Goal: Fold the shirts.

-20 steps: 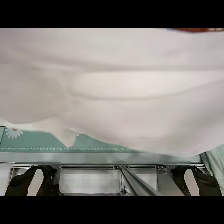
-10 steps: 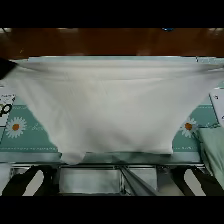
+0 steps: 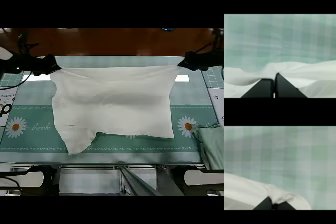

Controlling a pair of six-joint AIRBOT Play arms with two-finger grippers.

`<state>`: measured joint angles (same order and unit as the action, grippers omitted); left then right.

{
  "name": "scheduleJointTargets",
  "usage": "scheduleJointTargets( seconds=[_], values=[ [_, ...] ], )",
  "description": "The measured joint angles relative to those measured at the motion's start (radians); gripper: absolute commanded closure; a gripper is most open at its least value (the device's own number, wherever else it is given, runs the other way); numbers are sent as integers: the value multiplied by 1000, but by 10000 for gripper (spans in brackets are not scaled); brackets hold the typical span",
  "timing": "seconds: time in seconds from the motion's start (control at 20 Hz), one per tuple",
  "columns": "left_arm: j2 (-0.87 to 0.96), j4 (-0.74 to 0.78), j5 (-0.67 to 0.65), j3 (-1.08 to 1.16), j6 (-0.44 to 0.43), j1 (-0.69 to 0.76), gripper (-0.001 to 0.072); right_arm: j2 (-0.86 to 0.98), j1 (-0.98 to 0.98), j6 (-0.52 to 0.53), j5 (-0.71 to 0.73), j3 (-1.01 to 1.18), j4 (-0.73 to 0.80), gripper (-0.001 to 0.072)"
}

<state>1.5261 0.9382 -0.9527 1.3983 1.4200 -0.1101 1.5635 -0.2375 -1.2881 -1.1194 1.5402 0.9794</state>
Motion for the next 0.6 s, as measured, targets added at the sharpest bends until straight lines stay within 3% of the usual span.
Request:
scheduleJointTargets(
  seconds=[0.05,0.1,0.15,0.45,0.6],
  values=[
    [36,-15,3,25,2,5,569,43,15,-23,1,22,-2,292],
    [63,-26,2,46,6,8,270,72,25,-46,5,36,-3,300],
    [80,-37,-1,65,10,7,199,94,28,-67,7,50,-4,301],
    [79,-39,-291,153,55,-138,199,89,-103,-96,-225,104,15,301],
    [-23,25,-417,61,28,-253,199,-40,-214,-117,-251,-41,37,301]
  ],
)
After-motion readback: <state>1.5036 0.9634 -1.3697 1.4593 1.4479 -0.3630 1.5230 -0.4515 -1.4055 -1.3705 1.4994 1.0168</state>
